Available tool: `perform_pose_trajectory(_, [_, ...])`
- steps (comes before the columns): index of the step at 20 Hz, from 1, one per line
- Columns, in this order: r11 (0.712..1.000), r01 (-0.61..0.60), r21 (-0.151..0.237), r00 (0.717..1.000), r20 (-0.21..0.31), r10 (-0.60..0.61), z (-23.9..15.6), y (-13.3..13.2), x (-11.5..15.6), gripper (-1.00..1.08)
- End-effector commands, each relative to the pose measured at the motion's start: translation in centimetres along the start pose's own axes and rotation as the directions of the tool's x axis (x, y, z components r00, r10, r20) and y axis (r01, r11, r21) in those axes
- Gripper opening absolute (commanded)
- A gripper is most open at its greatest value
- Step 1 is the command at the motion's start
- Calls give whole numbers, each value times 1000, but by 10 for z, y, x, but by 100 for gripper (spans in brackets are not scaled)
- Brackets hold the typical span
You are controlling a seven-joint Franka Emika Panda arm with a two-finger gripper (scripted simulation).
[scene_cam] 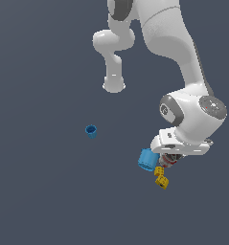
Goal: Pick up a designated object from a clutter of objects.
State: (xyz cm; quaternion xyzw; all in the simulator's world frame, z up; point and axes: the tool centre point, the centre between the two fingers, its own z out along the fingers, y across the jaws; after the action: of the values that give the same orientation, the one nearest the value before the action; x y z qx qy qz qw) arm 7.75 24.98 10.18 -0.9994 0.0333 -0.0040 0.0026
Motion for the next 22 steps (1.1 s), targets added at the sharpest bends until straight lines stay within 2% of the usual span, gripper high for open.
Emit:
perform_pose_trajectory(1, [1000,-1,2,1000,-5,1,-14,9,2,-100])
perform_pose_trajectory(7, [1000,-1,1,1000,-3,1,-57,42,1,-100])
perform_pose_trajectory(22, [1000,-2,0,1000,3,2,-206,155,3,-100])
